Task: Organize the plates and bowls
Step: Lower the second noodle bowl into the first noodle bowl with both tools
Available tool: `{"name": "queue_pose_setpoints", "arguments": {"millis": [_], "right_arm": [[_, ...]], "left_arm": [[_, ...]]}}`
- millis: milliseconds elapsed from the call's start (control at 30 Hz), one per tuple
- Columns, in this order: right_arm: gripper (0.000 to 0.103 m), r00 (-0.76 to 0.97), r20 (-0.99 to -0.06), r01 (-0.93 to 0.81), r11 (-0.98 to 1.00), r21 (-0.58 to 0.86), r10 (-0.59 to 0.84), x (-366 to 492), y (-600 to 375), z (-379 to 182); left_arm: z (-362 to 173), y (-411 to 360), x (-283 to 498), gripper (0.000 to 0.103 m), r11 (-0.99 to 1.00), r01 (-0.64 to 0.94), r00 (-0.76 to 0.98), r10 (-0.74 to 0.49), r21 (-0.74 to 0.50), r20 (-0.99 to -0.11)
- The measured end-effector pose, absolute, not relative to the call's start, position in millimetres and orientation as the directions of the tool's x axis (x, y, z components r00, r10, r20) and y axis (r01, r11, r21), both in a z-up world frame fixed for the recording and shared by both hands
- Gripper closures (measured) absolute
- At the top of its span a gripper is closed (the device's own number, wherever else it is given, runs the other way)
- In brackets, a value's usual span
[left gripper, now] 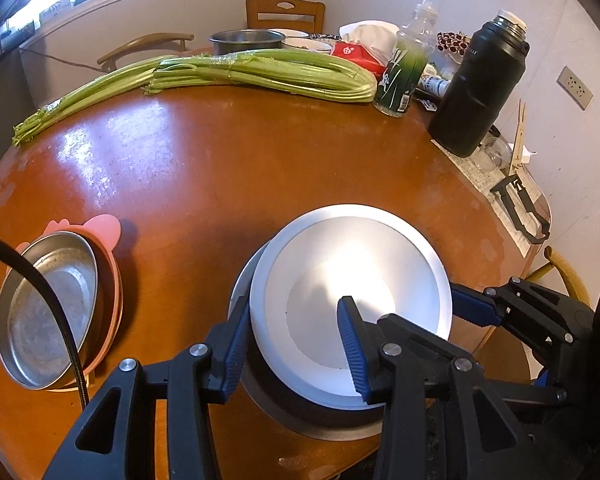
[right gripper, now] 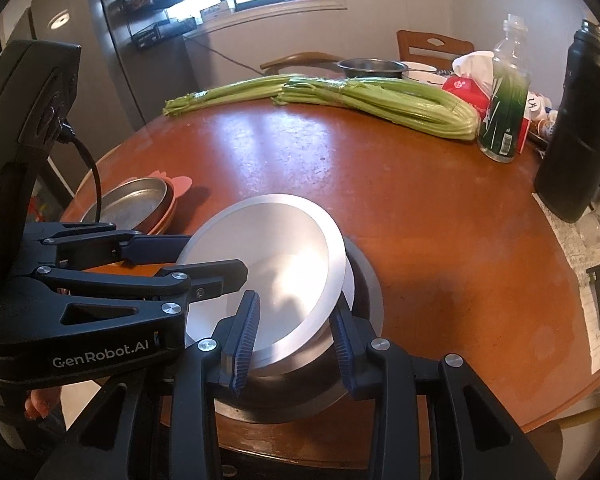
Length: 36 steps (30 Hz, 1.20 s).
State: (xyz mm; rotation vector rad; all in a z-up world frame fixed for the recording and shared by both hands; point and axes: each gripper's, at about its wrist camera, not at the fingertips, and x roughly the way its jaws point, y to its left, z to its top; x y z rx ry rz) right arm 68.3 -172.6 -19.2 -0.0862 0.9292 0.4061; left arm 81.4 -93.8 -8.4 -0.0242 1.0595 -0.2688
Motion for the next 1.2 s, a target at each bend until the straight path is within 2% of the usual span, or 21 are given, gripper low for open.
{"name": "queue_pose_setpoints", "arguments": {"millis": [767, 900, 1200], "right_arm": [[0.064, 0.590, -0.762, -0.328, 0.942, 0.075, 0.266, 69.0, -191.0, -2.0], [0.056, 0.594, -0.758, -0.314, 0.945, 0.090, 0.270, 70.3, -196.5, -1.6], [0.054, 0.550, -0.782, -0.289, 0.945, 0.153, 0.295, 79.1, -201.7, -17.5]], "left_arm": [[8.1, -72.6, 71.8, 0.059, 0.978, 0.158, 0.516, -0.201, -0.137, -0.832], [6.0, -69.9, 71.5, 0.058, 0.978, 0.146, 0.509, -0.205, -0.151, -0.836], [-7.6, -73.2, 76.7, 0.056, 0.974, 0.137, 0.472, -0.225, -0.181, -0.852]]}}
